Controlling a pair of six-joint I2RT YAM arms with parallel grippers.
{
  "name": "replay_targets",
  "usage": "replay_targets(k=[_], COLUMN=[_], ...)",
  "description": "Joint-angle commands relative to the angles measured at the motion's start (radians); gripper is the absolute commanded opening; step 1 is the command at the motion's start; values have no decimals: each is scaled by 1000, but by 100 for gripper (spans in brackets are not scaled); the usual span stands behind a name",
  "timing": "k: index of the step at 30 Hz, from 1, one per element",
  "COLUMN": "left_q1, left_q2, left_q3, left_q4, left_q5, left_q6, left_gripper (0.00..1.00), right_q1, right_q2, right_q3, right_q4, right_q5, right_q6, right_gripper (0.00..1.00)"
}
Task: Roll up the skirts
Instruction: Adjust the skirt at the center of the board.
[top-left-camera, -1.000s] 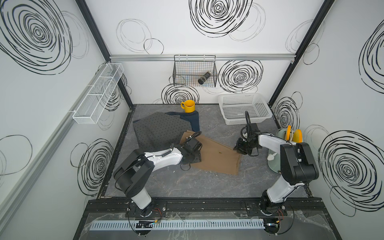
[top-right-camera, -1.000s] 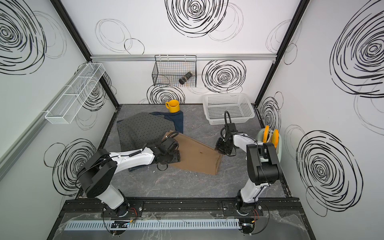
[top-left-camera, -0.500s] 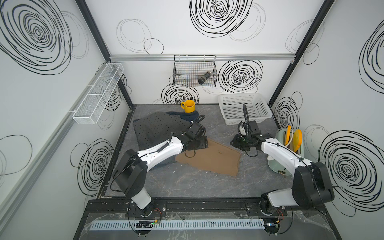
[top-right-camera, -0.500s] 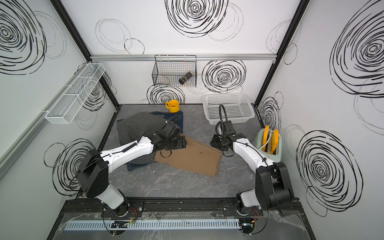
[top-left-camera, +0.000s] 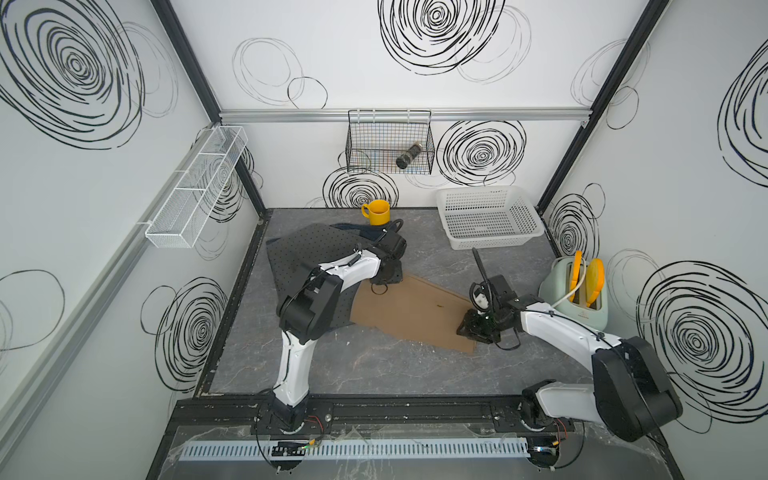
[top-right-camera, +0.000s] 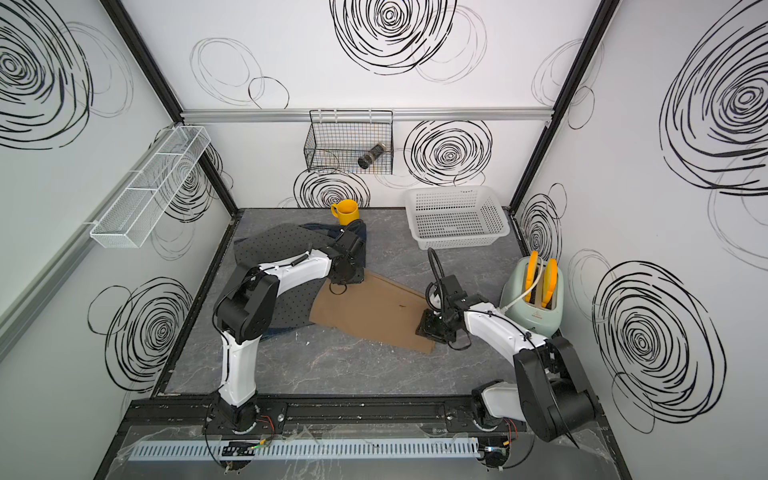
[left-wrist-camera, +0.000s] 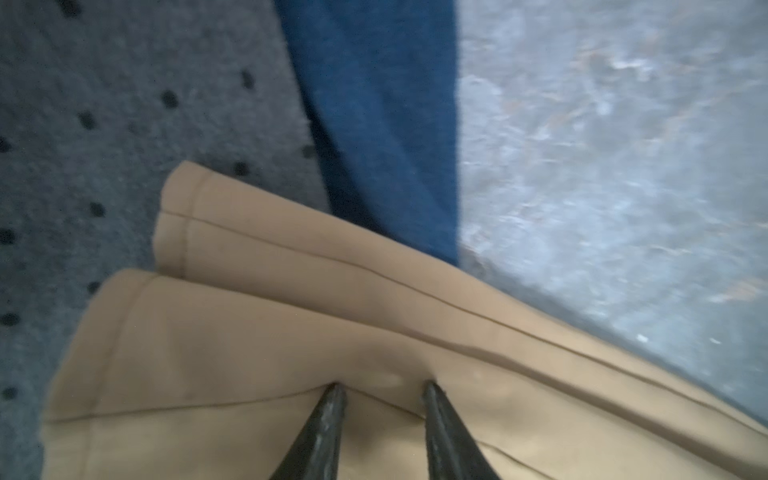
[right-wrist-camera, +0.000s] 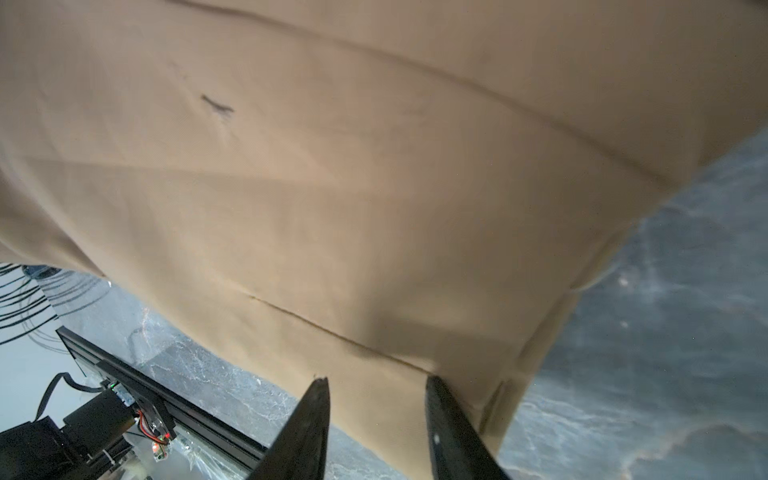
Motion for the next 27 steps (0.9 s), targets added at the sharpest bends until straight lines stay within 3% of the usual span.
replay_targets(k=[1,5,9,11,13,16,22,27], left_q1=[13,16,-7,-42,-94,-210,-519,-684], left_q2=[24,43,-33,-93,-165,-280,-374,-334], left_q3=[63,141,162,143,89,-57,-206,-221], left_q4=[11,-25,-33,-31,-13,86,198,251], left_q5=[-36,-45,-68,-89,-102,-60,-24,-35], left_q6=[12,25,39,63,82,124,249,396], left_gripper=[43,56,88,95,96,93,87,90], right_q1=[-50,-142,-169,-167,-166,-169,-191,-210], right_q2=[28,56,33,-13,-61,-83,76,180], right_q3=[-11,-17,-2,12,22,60,197,200], right_q4=[20,16,12,3,8,43,6,58], right_q5=[-46,-12,-27,15,68,118,211,128], right_q6=[-18,-1,2,21,45,47,47,2], right_gripper=[42,42,44,49,55,55,55,54])
